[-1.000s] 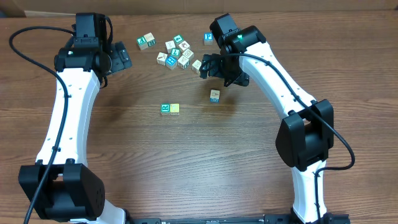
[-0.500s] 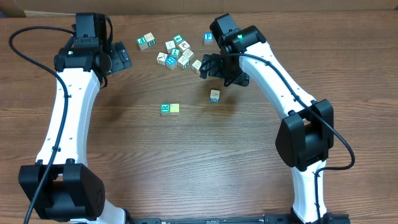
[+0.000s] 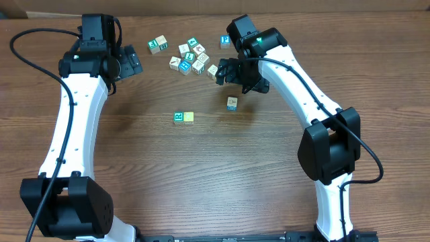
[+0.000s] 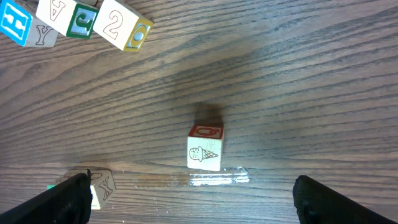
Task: Form a horizontal line
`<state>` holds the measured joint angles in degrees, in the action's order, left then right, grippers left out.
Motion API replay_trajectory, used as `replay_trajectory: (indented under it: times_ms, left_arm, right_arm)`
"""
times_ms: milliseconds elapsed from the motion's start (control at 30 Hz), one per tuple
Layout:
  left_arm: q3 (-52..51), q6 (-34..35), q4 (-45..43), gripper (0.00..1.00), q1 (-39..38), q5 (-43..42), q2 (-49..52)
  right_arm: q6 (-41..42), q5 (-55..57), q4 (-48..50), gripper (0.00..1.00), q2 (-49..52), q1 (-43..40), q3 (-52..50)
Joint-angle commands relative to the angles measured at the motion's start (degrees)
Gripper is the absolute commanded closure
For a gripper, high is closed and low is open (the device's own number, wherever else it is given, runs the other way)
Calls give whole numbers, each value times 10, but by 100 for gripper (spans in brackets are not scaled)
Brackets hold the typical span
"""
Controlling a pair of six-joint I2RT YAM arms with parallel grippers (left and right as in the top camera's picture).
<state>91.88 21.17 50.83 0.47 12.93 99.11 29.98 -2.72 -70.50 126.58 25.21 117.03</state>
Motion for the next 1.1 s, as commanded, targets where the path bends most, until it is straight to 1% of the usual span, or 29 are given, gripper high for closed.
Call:
replay_trajectory:
  times_ms: [0,700,867,933,967,1067]
  left_arm:
    - [1,-2,-1,1,-1,10,2]
    - [1,-2,-1,0,-1,10,2]
    - [1,-2,-1,0,-1,10,2]
    - [1,-2,-1,0,-1,10,2]
    - [1,-2,-1,1,-1,10,2]
    - [1,-2,-1,0,-1,10,2]
  right_arm:
    - [0,5,1,0,-9,1,10]
    - [0,5,15,0,-9,1,10]
    - [0,-39,5,0,-9,1,10]
    - [0,-38,5,11,-9,1,10]
    - [0,-38,6,14,-9,1,10]
    - [0,-38,10,15,-9,2,10]
